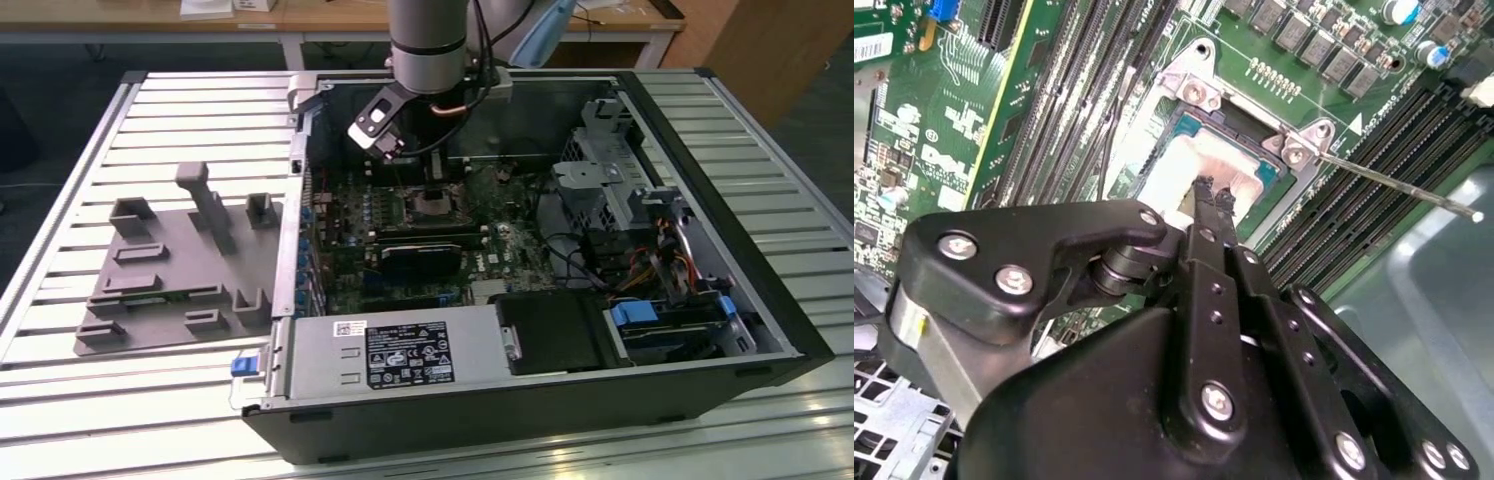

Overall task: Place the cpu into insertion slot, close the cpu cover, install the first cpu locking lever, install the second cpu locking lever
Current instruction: 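Place the cpu into insertion slot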

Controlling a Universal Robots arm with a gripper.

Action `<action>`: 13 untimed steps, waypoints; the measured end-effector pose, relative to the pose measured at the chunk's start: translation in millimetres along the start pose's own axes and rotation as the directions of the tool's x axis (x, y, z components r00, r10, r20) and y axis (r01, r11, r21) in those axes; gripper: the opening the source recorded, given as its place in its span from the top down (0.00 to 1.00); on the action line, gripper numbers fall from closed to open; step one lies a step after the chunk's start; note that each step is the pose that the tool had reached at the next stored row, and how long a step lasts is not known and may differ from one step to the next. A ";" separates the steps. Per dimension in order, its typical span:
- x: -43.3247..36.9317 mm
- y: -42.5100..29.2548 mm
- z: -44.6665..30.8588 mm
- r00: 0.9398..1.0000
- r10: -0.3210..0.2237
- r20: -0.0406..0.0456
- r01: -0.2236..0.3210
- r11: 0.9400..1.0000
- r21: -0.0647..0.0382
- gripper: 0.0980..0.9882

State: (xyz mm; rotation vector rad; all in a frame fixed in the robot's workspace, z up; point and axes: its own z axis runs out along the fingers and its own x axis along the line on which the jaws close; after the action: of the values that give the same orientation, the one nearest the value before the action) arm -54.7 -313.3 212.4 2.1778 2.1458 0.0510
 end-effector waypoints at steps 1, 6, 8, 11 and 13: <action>0.0 0.1 0.2 1.000 0.008 0.001 -0.008 1.000 0.000 1.00; 0.0 0.7 0.7 0.999 0.050 0.005 -0.050 0.999 0.002 1.00; -0.1 0.8 -0.4 0.999 0.052 0.007 -0.052 0.999 0.002 1.00; -0.2 1.1 -3.9 0.999 0.053 0.009 -0.053 0.999 0.002 1.00; -0.3 1.4 -7.8 0.999 0.053 0.010 -0.053 0.999 0.002 1.00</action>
State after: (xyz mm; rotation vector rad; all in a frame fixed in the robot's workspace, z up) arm -54.0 -313.3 220.3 2.2309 2.0839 0.0419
